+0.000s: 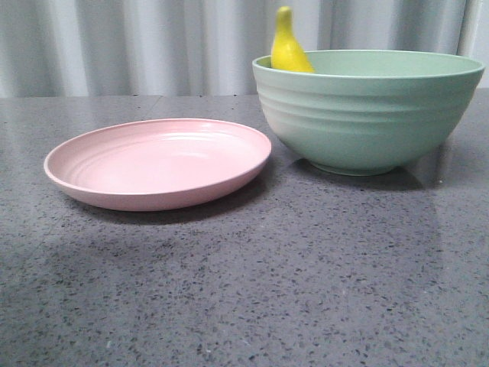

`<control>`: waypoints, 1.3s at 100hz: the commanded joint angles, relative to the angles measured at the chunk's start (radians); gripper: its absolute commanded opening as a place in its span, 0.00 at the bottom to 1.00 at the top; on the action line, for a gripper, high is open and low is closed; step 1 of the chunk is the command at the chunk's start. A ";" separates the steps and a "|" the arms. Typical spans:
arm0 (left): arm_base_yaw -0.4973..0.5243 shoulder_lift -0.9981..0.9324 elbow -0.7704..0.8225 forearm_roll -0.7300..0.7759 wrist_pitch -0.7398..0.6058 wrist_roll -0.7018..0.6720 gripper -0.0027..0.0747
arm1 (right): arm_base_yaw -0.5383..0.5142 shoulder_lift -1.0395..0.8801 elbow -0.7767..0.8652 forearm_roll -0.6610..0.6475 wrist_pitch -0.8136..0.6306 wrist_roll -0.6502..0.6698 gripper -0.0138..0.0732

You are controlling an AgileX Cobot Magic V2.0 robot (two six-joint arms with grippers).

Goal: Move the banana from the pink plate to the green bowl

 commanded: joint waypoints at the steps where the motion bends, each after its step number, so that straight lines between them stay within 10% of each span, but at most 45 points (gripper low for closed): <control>1: -0.007 -0.079 0.087 -0.001 -0.183 -0.014 0.01 | -0.006 -0.065 0.049 -0.016 -0.161 0.009 0.08; 92: 0.001 -0.215 0.449 0.030 -0.283 -0.014 0.01 | -0.006 -0.191 0.137 -0.014 -0.187 0.010 0.08; 130: 0.337 -0.370 0.620 0.016 -0.615 -0.014 0.01 | -0.006 -0.191 0.137 -0.014 -0.187 0.010 0.08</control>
